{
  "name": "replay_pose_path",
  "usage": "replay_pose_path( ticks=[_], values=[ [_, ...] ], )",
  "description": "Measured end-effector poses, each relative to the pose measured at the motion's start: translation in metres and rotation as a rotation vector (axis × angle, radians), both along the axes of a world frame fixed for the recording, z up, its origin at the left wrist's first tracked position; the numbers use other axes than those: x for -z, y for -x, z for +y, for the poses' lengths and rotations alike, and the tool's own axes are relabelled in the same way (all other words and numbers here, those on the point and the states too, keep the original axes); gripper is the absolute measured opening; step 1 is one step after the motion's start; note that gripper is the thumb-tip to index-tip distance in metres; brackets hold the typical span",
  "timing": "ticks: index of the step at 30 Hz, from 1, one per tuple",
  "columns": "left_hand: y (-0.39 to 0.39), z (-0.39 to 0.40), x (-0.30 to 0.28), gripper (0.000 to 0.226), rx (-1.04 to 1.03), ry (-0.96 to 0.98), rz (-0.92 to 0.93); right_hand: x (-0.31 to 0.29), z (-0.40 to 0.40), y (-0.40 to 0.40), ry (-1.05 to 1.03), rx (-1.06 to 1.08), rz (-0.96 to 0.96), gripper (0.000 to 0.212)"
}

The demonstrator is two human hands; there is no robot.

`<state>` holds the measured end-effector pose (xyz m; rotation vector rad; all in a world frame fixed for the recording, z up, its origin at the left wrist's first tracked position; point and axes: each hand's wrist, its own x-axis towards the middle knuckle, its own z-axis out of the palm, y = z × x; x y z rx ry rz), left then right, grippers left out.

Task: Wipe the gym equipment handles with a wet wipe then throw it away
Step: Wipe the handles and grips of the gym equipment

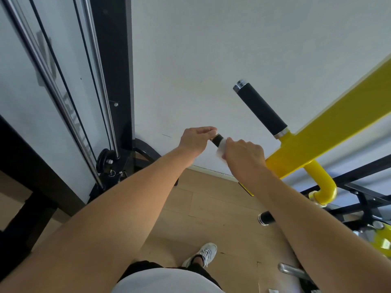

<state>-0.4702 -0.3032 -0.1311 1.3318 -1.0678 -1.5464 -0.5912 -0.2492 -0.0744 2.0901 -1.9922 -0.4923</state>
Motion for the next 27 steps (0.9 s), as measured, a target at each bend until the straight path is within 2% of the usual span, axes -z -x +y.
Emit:
replay_pose_path(
  ticks=[2,5,7,10,13,15,18,20,23,27],
  values=[
    [0.001,0.001,0.000,0.020,0.003,-0.009,-0.003,-0.010,0.007,0.003,-0.077,-0.019,0.167,0.021],
    [0.002,0.001,0.000,0.021,0.011,-0.005,-0.007,-0.019,0.012,0.007,-0.123,-0.023,0.239,0.013],
    [0.003,0.002,0.001,0.021,0.007,0.001,-0.013,-0.017,0.004,0.006,-0.082,-0.010,0.172,0.011],
    [0.003,0.002,0.000,0.021,0.005,0.004,-0.005,-0.007,-0.007,-0.002,0.032,-0.011,-0.064,0.015],
    [0.000,0.003,-0.003,0.022,0.014,0.009,-0.002,0.006,-0.011,-0.008,0.112,-0.035,-0.114,0.022],
    [-0.002,0.004,-0.003,0.023,0.015,0.014,-0.008,0.003,-0.005,-0.006,0.066,-0.016,-0.051,0.020],
    [-0.004,0.007,-0.002,0.024,0.027,-0.003,-0.012,-0.013,0.011,0.001,-0.090,-0.036,0.174,0.017],
    [-0.003,0.009,-0.002,0.024,0.026,-0.007,-0.011,-0.019,0.018,0.004,-0.125,-0.066,0.225,0.015],
    [-0.001,0.011,-0.003,0.023,0.014,-0.011,-0.005,-0.014,0.006,-0.002,-0.016,-0.106,0.125,0.013],
    [-0.003,0.011,-0.004,0.022,0.033,-0.018,-0.001,0.010,-0.013,-0.009,0.150,-0.109,-0.163,0.023]
  ],
)
